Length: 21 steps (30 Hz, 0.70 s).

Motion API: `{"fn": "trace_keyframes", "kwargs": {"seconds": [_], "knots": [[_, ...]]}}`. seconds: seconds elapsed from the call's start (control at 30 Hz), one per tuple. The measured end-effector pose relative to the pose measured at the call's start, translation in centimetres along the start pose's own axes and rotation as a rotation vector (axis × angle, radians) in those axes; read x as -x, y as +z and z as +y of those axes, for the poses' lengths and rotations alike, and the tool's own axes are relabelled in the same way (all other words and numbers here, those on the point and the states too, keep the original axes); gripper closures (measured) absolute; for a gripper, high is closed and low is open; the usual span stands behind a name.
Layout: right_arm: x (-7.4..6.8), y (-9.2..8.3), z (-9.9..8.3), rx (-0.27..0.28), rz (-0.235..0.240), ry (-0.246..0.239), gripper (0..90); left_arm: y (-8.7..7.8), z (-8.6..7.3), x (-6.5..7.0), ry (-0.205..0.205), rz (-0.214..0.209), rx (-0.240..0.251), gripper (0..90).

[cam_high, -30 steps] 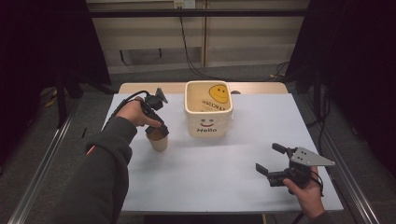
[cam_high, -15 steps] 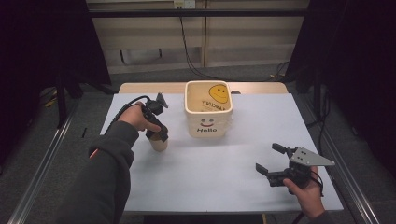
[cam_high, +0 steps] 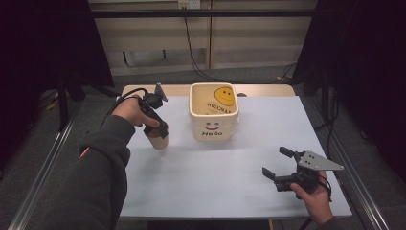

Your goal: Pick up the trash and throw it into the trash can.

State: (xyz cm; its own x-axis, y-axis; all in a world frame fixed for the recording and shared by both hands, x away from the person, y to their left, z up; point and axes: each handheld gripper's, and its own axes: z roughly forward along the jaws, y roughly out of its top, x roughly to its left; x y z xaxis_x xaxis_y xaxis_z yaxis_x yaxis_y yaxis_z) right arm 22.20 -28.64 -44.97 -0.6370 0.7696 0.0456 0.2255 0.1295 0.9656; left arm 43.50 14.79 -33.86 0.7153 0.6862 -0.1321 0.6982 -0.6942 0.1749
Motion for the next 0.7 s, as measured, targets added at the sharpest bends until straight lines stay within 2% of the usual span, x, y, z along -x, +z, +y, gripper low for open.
{"fn": "trace_keyframes", "kwargs": {"seconds": [0.07,0.13,0.17,0.23,0.33,0.43,0.47,0.53,0.7], "knots": [[0.0,0.0,0.0,-0.002,-0.002,0.004,1.5,-1.0,0.1,0.1,-0.005,-0.006,0.011,21.2],[0.0,0.0,0.0,-0.004,0.001,0.000,1.5,-2.0,0.3,0.2,0.012,0.005,0.010,21.2],[0.0,0.1,0.0,-0.003,0.000,0.002,1.5,-2.6,0.4,0.3,0.004,0.007,0.006,21.3],[0.0,0.0,0.0,-0.003,0.003,0.001,1.5,-3.5,0.6,0.4,0.016,0.010,0.012,21.4],[0.0,0.0,0.0,0.002,0.001,-0.001,1.5,-4.9,0.8,0.8,0.001,0.010,0.032,21.5],[0.0,0.0,0.0,-0.002,-0.002,-0.003,1.5,-6.4,1.3,1.3,0.016,0.006,0.041,21.6],[0.0,0.0,0.0,0.002,0.000,-0.006,1.5,-6.7,1.4,1.4,0.023,0.005,0.050,21.6],[0.0,0.0,0.0,0.001,0.000,-0.006,1.5,-7.4,1.7,1.4,0.043,0.006,0.036,21.7],[0.0,0.0,0.0,0.000,-0.002,-0.004,1.5,-9.0,2.3,1.9,0.034,0.015,0.047,21.8]]}}
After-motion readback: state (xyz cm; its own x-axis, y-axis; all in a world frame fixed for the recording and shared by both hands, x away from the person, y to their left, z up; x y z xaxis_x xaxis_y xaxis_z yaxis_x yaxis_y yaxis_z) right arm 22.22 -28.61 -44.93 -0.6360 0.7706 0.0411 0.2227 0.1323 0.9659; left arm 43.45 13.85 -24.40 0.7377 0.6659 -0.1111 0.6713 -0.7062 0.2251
